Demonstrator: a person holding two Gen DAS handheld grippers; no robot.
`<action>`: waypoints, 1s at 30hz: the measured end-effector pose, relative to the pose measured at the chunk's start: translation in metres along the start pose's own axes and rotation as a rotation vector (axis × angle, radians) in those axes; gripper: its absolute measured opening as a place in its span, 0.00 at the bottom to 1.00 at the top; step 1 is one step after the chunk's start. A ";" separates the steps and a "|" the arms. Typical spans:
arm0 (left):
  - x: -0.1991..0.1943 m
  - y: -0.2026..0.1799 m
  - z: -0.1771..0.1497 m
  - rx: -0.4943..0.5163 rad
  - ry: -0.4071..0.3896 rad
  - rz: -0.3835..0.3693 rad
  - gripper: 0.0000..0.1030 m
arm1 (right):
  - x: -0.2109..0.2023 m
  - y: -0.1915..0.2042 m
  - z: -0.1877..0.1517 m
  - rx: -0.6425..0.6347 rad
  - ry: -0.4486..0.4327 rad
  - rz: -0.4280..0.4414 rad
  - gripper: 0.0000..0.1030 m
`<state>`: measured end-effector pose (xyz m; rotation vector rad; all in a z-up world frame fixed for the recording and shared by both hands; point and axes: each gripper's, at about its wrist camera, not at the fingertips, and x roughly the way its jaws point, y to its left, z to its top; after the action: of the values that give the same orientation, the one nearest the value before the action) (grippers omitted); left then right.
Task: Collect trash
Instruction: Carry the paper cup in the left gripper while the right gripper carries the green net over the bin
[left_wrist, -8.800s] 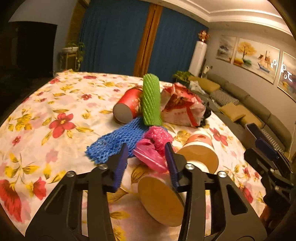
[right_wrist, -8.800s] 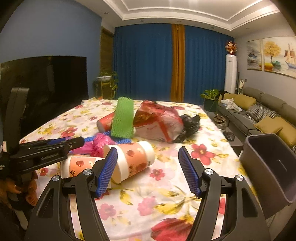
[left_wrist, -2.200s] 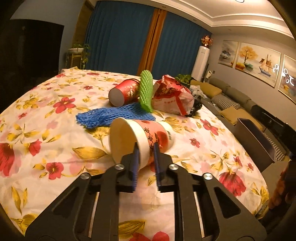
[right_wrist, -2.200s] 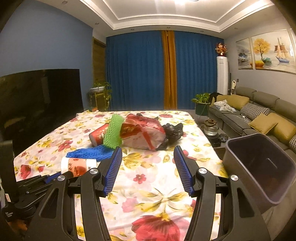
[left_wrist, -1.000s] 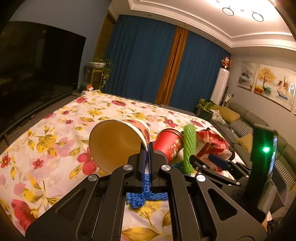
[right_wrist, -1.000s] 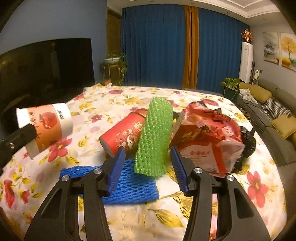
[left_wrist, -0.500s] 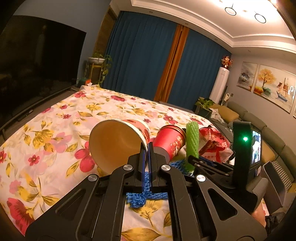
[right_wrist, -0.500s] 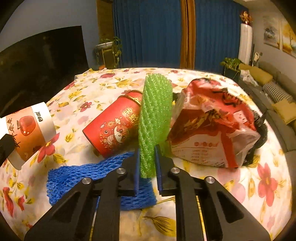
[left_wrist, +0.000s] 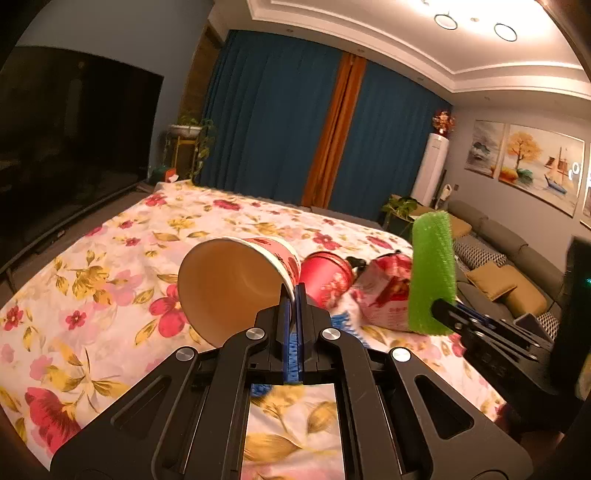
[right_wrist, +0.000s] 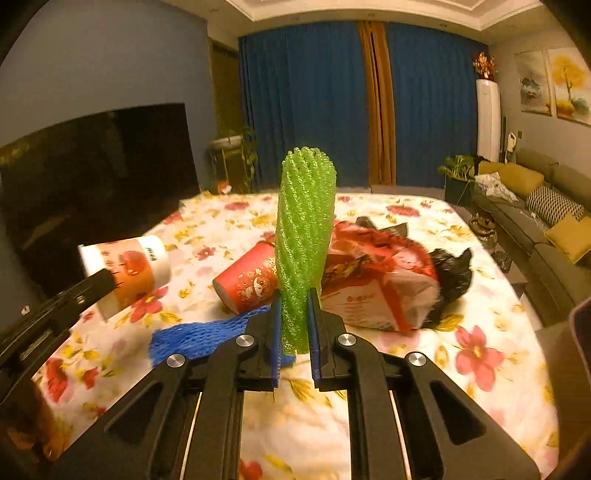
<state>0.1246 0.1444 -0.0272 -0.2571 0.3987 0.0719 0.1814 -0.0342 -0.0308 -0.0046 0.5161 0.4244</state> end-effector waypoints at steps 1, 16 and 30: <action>-0.003 -0.003 -0.001 0.005 -0.003 -0.003 0.02 | -0.007 -0.001 -0.001 0.001 -0.009 0.000 0.13; -0.028 -0.109 -0.019 0.132 0.005 -0.178 0.02 | -0.113 -0.064 -0.031 0.039 -0.111 -0.088 0.13; -0.021 -0.240 -0.039 0.274 0.027 -0.384 0.02 | -0.177 -0.156 -0.048 0.125 -0.175 -0.283 0.13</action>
<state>0.1190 -0.0982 0.0025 -0.0607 0.3750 -0.3614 0.0813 -0.2516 -0.0035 0.0791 0.3613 0.1139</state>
